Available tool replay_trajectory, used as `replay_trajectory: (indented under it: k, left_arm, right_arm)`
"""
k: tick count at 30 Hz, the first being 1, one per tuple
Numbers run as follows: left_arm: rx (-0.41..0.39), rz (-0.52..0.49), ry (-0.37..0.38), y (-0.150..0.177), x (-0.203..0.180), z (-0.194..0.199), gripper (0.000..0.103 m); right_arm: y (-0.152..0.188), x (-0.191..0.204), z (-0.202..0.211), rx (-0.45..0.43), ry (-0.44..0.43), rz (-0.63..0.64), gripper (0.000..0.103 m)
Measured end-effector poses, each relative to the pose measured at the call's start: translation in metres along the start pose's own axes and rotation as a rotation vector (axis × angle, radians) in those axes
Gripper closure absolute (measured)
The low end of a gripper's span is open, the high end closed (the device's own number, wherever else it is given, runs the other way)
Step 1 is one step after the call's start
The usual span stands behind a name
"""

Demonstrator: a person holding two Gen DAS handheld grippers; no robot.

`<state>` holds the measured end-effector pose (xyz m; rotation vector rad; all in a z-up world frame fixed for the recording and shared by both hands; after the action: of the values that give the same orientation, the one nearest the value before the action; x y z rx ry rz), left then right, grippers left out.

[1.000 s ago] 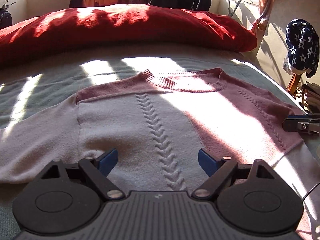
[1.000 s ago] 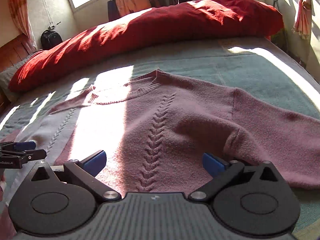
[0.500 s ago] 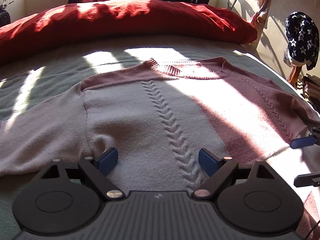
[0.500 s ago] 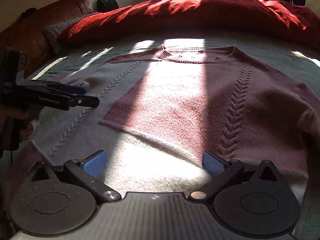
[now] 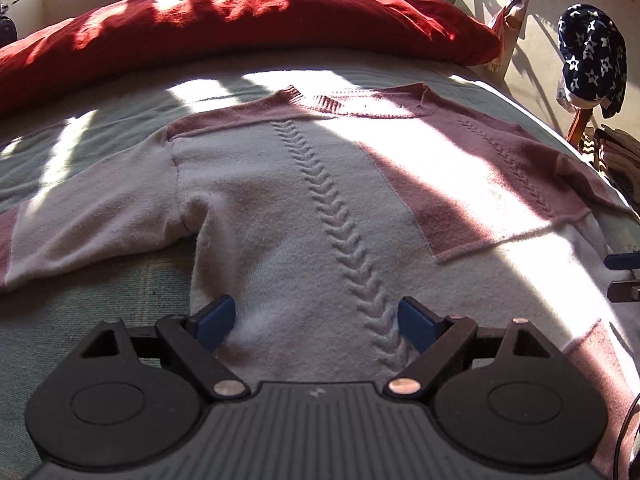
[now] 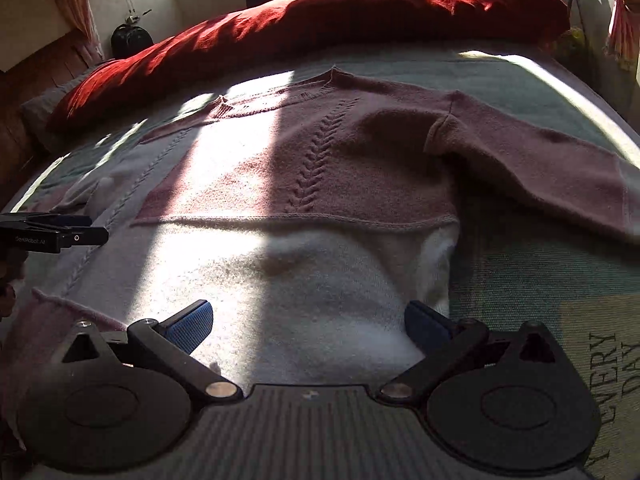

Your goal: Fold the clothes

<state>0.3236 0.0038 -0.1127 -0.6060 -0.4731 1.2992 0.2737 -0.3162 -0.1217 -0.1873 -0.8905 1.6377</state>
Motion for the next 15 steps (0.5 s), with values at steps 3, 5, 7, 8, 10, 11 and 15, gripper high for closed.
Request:
replay_trajectory:
  k: [3, 5, 7, 8, 10, 11, 15]
  left_arm:
    - [-0.045, 0.011, 0.042, 0.008, -0.009, 0.030, 0.014]
    - [-0.080, 0.009, 0.096, 0.014, -0.022, 0.048, 0.012]
    - [-0.098, -0.023, 0.123, 0.023, -0.037, 0.056, 0.012]
    - [-0.100, -0.046, 0.127, 0.029, -0.043, 0.057, 0.012]
    - [-0.073, -0.077, 0.107, 0.044, -0.051, 0.049, 0.012]
    - [-0.056, -0.091, 0.096, 0.052, -0.054, 0.044, 0.012]
    - [-0.068, -0.141, 0.084, 0.065, -0.055, 0.041, 0.009]
  right_arm:
    - [0.008, 0.010, 0.018, -0.028, 0.026, 0.012, 0.000]
    - [0.009, 0.023, 0.029, -0.057, 0.034, 0.029, 0.000]
    - [0.009, 0.037, 0.031, -0.084, 0.020, 0.062, 0.000]
    - [0.008, 0.045, 0.029, -0.095, 0.013, 0.088, 0.000]
    - [0.009, 0.057, 0.020, -0.089, 0.011, 0.133, 0.000]
    - [0.011, 0.061, 0.012, -0.075, 0.018, 0.151, 0.000]
    - [0.022, 0.062, -0.011, -0.004, 0.044, 0.185, 0.000]
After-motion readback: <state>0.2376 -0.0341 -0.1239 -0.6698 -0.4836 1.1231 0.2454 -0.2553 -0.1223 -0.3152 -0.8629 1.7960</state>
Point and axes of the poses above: each gripper's, at about its wrist camera, not at the fingertips, and z roughly against the way its jaws point, x to its left, y to its underside, the point moved 6 cm from there along -z, roughly the way its jaws point, and after that the axes turned 6 degrees about -y, right-handed, at the moved point
